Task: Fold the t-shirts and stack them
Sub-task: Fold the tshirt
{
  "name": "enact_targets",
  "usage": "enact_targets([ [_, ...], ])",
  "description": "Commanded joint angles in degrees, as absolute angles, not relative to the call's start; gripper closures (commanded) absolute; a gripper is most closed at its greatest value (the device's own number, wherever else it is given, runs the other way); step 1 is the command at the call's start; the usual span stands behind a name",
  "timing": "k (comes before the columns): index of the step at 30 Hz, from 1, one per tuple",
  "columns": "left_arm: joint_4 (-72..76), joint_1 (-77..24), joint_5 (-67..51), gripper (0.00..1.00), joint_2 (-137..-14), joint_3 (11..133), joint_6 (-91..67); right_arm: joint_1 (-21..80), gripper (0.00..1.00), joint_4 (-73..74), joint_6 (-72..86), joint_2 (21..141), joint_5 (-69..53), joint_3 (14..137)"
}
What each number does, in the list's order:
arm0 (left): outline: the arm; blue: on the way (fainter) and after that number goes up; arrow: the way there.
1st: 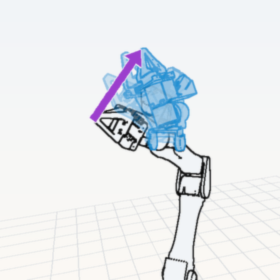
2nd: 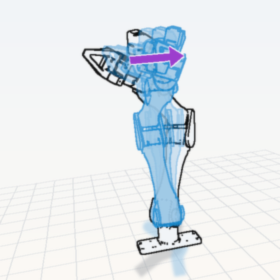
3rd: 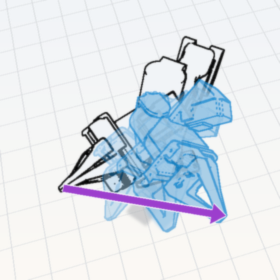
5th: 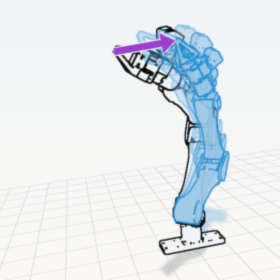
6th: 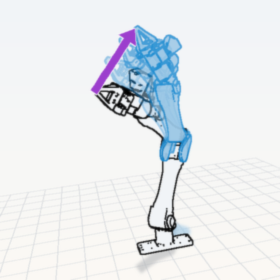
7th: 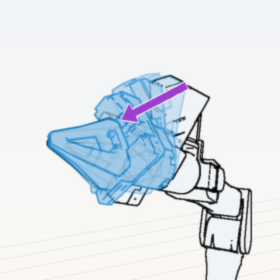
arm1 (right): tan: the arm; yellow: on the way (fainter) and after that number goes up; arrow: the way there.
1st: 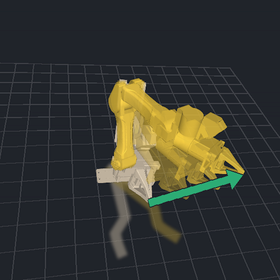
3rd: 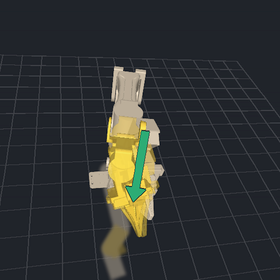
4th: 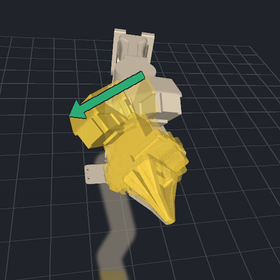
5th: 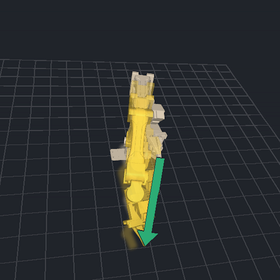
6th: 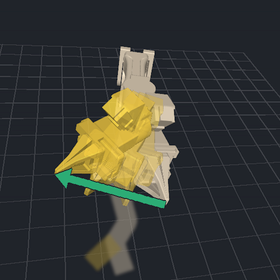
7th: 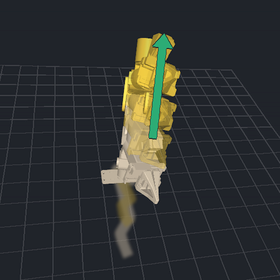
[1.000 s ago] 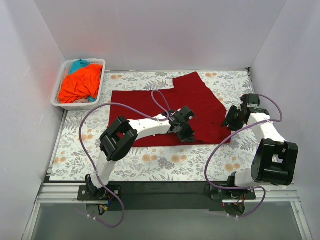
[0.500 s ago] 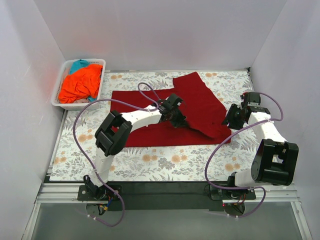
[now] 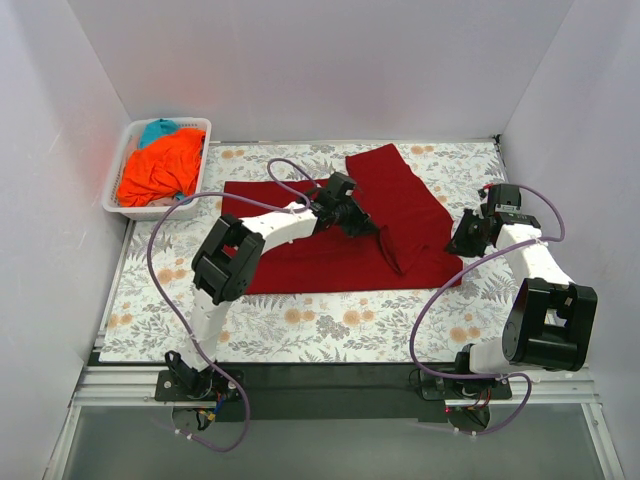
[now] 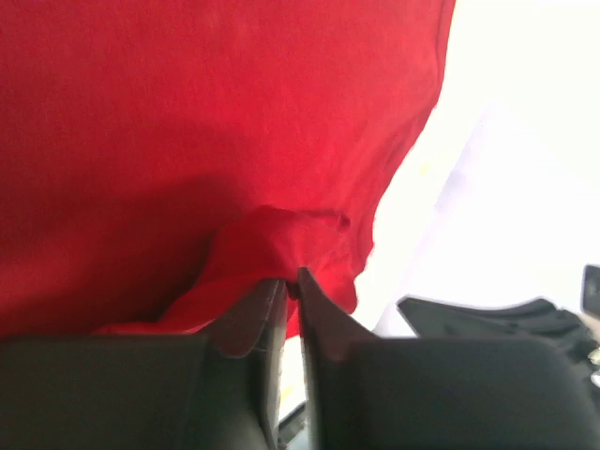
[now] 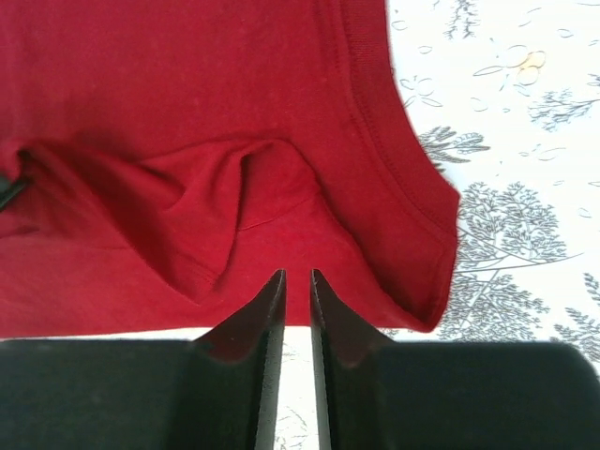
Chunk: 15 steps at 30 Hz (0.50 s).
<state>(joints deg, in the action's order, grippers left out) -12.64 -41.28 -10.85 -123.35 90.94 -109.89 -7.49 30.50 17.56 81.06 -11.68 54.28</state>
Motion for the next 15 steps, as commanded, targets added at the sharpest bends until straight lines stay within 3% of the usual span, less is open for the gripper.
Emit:
enact_targets([
  [1,-10.19,-40.08,-12.92,0.82,-124.63,92.90,-110.65,-7.47,0.77,30.41,17.22,81.04,-14.59,54.85],
  [2,-10.02,-39.99,-13.01,0.76,-124.63,92.90,-111.09,-7.47,0.70,30.41,17.40,81.04,-15.37,54.32],
  [3,-9.76,-39.82,-13.01,0.62,-124.28,92.38,-111.18,-7.38,0.66,30.24,17.49,80.86,-15.90,54.14],
  [7,-9.76,-39.55,-11.78,0.47,-120.77,89.23,-111.97,-6.68,0.63,29.01,19.24,80.16,-18.36,52.48],
  [15,-10.11,-39.29,-8.44,0.42,-105.41,74.46,-115.13,-0.10,0.56,24.88,25.12,81.03,-20.04,48.78],
])
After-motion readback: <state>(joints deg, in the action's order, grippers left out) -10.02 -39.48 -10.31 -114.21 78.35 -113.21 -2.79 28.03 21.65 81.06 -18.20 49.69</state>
